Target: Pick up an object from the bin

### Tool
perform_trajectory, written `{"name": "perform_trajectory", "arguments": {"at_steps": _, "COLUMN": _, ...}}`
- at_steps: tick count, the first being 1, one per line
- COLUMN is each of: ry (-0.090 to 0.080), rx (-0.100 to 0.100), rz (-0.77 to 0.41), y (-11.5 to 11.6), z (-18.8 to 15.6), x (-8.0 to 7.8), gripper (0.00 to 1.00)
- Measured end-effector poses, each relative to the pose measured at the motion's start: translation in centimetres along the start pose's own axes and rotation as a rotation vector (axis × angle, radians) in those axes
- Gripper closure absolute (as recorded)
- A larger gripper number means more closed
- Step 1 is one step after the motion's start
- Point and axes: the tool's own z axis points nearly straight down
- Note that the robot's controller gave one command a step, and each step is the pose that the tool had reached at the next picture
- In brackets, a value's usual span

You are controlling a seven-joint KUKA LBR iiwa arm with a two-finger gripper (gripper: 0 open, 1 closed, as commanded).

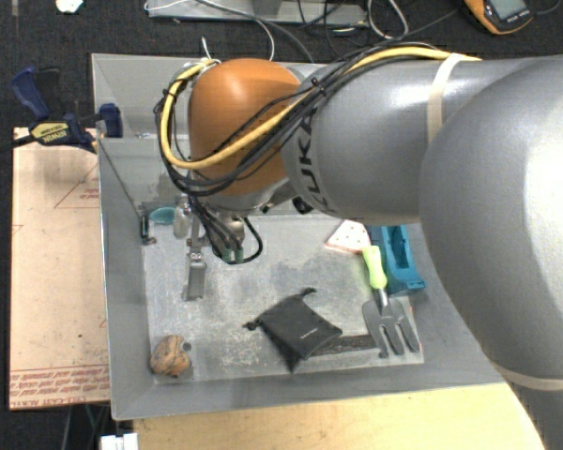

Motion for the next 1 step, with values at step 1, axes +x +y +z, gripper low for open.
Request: {"name": "perform_trajectory", "arguments": {"at_steps": 1, "ry": -0.006, "rx": -0.001, "rz": 0.004, "y": -0.16, "z": -0.49, "x": -0.13, "gripper": 0.00}}
